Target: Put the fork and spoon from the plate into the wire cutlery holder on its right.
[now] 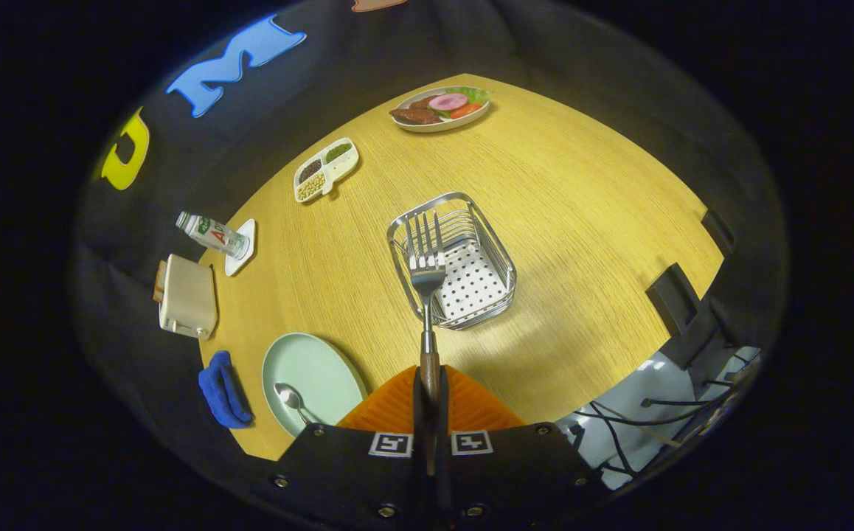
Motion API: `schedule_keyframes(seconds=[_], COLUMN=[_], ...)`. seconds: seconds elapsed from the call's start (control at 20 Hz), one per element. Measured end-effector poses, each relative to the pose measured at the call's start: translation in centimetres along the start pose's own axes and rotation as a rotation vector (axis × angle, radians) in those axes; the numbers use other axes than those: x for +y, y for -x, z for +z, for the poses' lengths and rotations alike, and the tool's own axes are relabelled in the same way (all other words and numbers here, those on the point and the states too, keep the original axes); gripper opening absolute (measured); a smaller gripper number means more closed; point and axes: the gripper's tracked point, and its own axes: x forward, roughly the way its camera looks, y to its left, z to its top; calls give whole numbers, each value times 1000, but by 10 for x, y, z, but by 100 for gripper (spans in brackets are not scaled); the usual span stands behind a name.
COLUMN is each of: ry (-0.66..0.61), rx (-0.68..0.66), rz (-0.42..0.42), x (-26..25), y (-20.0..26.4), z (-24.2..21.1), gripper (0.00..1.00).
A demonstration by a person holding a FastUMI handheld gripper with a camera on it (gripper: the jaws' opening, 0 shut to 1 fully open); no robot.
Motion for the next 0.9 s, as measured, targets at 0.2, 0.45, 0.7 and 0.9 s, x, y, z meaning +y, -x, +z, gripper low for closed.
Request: schedule_keyframes(seconds=[0.2,0.45,0.7,0.9], ry=[-15,-13,44,57], rx=[23,15,-64,-92], rz=[-28,-55,-90,-93], x=[-7,-9,-9,-7], y=[-1,-4,3,7], z=[1,6,24,30], gripper=[5,6,48,66])
